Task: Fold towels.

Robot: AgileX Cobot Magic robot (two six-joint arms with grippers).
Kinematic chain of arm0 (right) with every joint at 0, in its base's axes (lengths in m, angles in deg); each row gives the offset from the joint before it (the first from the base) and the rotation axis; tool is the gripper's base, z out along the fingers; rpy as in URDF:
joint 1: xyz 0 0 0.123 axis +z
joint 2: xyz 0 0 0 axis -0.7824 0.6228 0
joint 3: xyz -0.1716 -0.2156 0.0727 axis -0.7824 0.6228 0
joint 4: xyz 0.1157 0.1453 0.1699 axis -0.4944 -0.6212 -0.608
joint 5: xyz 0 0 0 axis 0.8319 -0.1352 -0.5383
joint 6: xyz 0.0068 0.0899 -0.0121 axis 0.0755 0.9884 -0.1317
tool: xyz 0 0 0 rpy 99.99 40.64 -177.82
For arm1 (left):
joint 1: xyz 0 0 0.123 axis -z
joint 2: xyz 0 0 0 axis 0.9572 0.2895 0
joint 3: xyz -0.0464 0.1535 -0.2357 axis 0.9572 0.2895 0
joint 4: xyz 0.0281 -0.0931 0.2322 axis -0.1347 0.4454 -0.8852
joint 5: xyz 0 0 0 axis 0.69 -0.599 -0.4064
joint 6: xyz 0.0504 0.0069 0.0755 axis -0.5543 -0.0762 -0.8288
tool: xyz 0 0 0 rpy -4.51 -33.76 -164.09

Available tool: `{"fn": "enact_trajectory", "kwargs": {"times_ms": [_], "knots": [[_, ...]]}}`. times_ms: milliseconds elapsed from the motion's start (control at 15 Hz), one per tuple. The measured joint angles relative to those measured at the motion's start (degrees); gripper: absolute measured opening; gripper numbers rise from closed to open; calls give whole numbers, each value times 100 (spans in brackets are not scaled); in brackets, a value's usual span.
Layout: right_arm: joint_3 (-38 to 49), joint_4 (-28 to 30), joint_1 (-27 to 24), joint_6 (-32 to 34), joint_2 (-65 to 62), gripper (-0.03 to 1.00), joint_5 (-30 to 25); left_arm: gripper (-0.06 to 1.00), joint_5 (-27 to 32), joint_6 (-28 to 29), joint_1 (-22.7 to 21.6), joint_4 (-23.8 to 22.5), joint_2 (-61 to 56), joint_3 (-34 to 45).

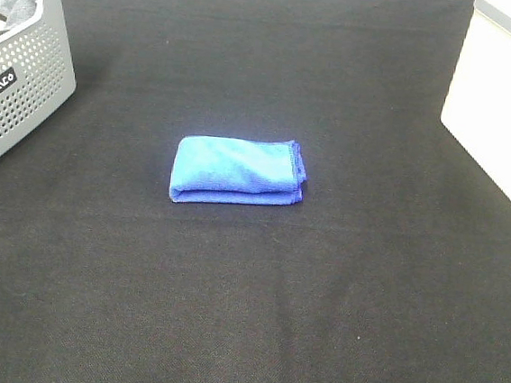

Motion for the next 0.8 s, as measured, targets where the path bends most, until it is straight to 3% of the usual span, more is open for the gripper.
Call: {"fn": "enact_trajectory", "kwargs": {"times_ms": [800], "knots": [[6, -6, 0, 0, -97, 94, 11, 71, 0, -11, 0, 0, 0, 0]]}}
